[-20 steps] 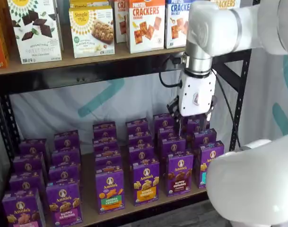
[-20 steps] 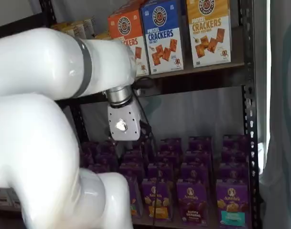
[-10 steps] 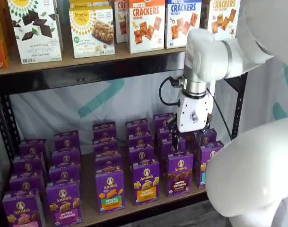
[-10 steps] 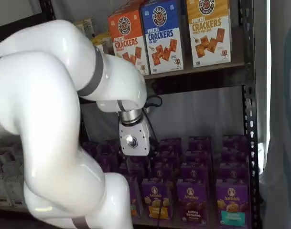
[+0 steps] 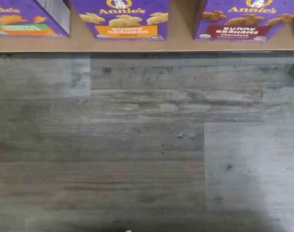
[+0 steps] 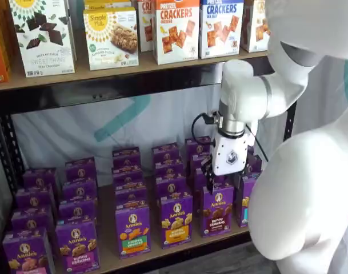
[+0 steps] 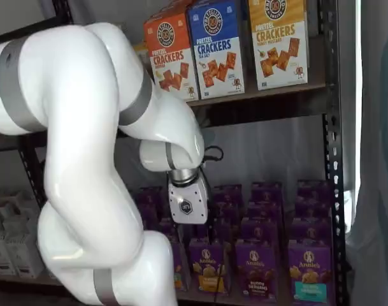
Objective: Pick up the purple box with a brown patch in the center, on the bottom shelf, the fifth box from the left
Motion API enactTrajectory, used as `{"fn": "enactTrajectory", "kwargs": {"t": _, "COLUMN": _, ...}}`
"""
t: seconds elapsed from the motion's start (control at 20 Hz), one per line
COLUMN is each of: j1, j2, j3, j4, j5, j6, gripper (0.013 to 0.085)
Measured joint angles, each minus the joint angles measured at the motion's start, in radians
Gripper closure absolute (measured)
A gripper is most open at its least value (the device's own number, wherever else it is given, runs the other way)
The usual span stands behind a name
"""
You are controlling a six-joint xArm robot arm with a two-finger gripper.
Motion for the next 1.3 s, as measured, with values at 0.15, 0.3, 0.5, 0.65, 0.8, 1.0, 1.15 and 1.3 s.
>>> {"fn": "enactTrajectory", "kwargs": {"t": 0.15, "j1": -0.004, "j2": 0.069, "j3": 0.004, "j4": 0.005, "j5": -0.093, "j6": -0.011, "gripper": 0.013}}
{"fn": "enactTrajectory", "kwargs": {"t": 0.3, "j1": -0.009, "j2": 0.168, "j3": -0.02, "j4": 0.011, "j5": -0.157, "j6": -0.023, "gripper": 0.013}}
{"fn": "enactTrajectory", "kwargs": {"t": 0.5, "j1": -0.015, "j2": 0.312, "j3": -0.071, "j4": -0.024, "j5": -0.254, "j6": 0.002, "gripper": 0.013}}
{"fn": "enactTrajectory", "kwargs": {"t": 0.65, "j1": -0.016, "j2": 0.404, "j3": -0.116, "j4": -0.067, "j5": -0.301, "j6": 0.039, "gripper": 0.013}}
{"fn": "enactTrajectory", "kwargs": {"t": 0.8, "j1": -0.01, "j2": 0.512, "j3": -0.173, "j4": -0.094, "j5": -0.353, "j6": 0.07, "gripper": 0.013}}
{"fn": "enactTrajectory", "kwargs": {"t": 1.0, "j1": 0.004, "j2": 0.647, "j3": -0.255, "j4": -0.105, "j5": -0.403, "j6": 0.095, "gripper": 0.013}}
{"fn": "enactTrajectory", "kwargs": {"t": 1.15, "j1": 0.009, "j2": 0.735, "j3": -0.318, "j4": -0.122, "j5": -0.428, "j6": 0.117, "gripper": 0.013}}
{"fn": "enactTrajectory", "kwargs": {"t": 1.3, "j1": 0.005, "j2": 0.812, "j3": -0.382, "j4": -0.132, "j5": -0.436, "j6": 0.122, "gripper": 0.013}}
